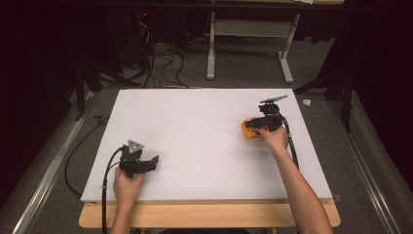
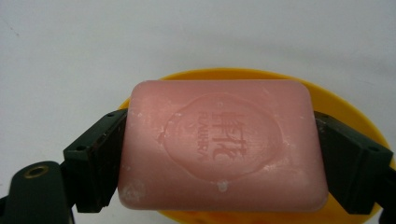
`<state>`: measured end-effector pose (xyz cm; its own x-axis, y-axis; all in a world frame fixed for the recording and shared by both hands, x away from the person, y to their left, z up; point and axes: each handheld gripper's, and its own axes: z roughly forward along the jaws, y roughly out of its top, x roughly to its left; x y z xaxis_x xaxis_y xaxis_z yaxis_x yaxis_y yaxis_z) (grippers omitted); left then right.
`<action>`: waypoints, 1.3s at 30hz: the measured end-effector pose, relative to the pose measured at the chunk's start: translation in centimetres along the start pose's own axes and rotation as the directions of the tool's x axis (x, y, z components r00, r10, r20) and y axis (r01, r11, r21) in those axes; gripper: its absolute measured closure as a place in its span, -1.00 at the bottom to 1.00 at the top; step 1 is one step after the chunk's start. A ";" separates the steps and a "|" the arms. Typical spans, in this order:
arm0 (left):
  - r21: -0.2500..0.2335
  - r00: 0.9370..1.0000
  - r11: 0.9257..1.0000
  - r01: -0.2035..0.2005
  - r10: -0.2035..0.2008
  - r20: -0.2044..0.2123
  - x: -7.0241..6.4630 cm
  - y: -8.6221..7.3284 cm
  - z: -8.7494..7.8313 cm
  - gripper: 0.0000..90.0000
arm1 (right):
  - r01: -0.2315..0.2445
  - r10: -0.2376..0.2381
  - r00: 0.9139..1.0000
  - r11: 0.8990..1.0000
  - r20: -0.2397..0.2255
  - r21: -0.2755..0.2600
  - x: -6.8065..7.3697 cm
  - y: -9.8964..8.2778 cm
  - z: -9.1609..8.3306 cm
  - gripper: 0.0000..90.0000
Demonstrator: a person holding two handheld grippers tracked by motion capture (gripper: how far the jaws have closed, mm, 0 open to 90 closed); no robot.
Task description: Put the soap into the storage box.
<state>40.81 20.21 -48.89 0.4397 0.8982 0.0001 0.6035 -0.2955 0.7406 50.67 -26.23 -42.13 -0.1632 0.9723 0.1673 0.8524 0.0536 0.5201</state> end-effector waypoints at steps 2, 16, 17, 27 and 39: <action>-0.001 1.000 1.000 -0.001 0.001 -0.001 0.0 0.0 0.0 -0.54 | -0.007 0.007 1.000 1.000 0.004 0.001 0.0 0.0 0.2 -0.70; -0.002 1.000 1.000 -0.007 0.007 -0.007 -0.1 0.0 0.0 -0.54 | -0.030 0.029 0.999 0.999 0.037 0.023 -0.1 -0.1 0.7 -0.70; -0.002 1.000 1.000 -0.007 0.007 -0.006 -0.1 0.0 0.0 -0.54 | -0.034 0.033 0.999 0.999 0.037 0.029 -0.1 -0.1 0.7 -0.70; 0.000 1.000 1.000 -0.007 0.007 -0.005 -0.1 0.0 0.0 -0.54 | -0.050 0.051 0.998 0.999 0.029 -0.012 -0.3 -0.1 -0.3 -0.70; -0.003 1.000 1.000 -0.004 0.004 -0.005 -0.1 0.0 0.0 -0.54 | 0.042 -0.044 0.999 0.993 -0.015 -0.114 0.4 -0.9 -2.6 -0.62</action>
<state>40.77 20.15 -48.89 0.4389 0.8985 0.0065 0.6000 -0.2984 0.7423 48.57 -26.45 -40.32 -0.2079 0.9655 0.1566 0.7826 0.0681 0.6188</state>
